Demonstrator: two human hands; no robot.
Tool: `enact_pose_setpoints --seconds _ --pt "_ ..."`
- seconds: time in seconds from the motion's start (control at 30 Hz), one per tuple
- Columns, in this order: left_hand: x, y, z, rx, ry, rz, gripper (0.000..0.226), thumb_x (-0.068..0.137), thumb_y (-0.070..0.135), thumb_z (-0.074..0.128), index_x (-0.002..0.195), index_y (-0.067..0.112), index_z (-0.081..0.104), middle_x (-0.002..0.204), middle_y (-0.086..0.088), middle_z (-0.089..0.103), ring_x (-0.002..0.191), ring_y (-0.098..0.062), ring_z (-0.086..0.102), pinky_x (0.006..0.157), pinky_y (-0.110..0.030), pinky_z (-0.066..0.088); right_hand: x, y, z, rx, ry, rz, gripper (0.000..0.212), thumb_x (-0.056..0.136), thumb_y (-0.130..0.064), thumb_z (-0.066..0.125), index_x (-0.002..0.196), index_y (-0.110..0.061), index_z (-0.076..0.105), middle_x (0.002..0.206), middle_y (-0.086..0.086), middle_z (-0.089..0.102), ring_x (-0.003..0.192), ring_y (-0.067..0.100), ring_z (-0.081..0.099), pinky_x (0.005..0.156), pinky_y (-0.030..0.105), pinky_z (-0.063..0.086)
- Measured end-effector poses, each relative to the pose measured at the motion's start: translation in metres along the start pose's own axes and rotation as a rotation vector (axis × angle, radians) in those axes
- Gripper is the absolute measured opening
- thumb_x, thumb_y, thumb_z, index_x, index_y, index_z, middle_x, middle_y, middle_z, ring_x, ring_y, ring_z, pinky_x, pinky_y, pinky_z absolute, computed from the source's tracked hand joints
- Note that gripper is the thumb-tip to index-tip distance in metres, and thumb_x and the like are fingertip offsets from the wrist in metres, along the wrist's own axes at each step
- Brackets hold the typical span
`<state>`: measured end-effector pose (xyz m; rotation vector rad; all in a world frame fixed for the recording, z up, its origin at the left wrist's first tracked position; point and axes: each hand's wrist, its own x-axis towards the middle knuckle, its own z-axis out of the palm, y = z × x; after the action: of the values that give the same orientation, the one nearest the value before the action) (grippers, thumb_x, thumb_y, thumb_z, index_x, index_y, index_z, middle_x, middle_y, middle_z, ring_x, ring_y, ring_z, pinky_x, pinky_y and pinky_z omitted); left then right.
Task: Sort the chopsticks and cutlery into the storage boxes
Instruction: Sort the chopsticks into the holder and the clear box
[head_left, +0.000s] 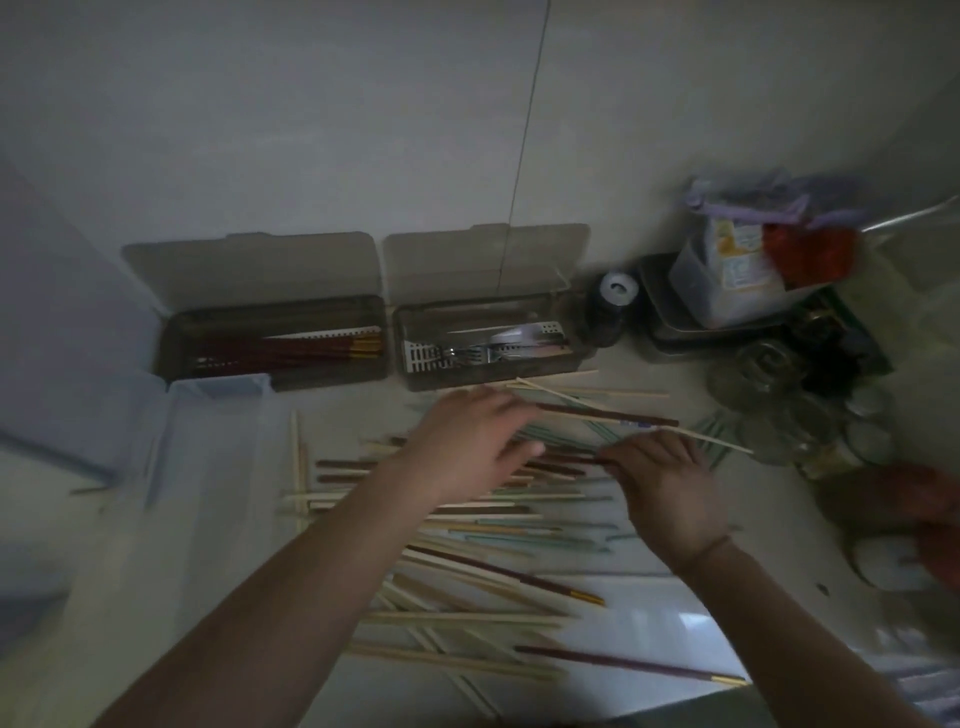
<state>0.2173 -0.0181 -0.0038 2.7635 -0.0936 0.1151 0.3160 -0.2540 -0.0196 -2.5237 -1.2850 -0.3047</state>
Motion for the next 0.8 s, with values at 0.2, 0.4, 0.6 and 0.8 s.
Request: enact_pose_setpoints --seconds 0.2,0.4,0.6,0.8 --pt "-0.017 -0.015 -0.015 0.086 0.213 0.045 0.024 0.097 0.032 0.052 0.112 0.025 0.069 0.093 0.005 0.066 0.078 -0.021 0.064 0.057 -0.031 0.050 0.057 -0.059 0.018 0.317 0.086 0.046 0.014 0.087 -0.017 0.065 0.098 -0.013 0.072 0.091 0.006 0.071 0.077 0.029 0.067 0.069 0.040 0.055" --pt "-0.061 -0.098 -0.048 0.118 0.339 -0.225 0.027 0.093 0.027 0.052 0.104 0.014 0.074 0.098 -0.003 0.067 0.089 -0.028 0.060 0.077 -0.040 0.048 0.044 -0.058 0.034 0.213 0.047 0.166 0.050 0.090 -0.043 0.048 0.128 -0.011 0.056 0.121 0.012 0.060 0.111 0.033 0.053 0.094 0.046 0.046" --pt "-0.076 -0.175 -0.075 0.182 0.285 -0.618 0.018 0.088 0.020 0.067 0.102 0.016 0.076 0.100 -0.008 0.074 0.092 -0.033 0.062 0.083 -0.040 0.048 0.025 -0.056 0.035 0.242 -0.035 0.142 0.051 0.089 -0.044 0.045 0.123 -0.009 0.060 0.122 0.012 0.059 0.112 0.035 0.053 0.090 0.049 0.049" --pt "-0.062 -0.209 -0.067 0.152 0.138 -0.819 0.017 0.089 0.025 0.067 0.102 0.025 0.076 0.108 -0.003 0.072 0.101 -0.027 0.063 0.093 -0.037 0.048 0.020 -0.053 0.032 0.275 -0.019 0.142 0.038 0.088 -0.027 0.064 0.121 -0.009 0.061 0.124 0.010 0.059 0.115 0.033 0.053 0.094 0.047 0.047"
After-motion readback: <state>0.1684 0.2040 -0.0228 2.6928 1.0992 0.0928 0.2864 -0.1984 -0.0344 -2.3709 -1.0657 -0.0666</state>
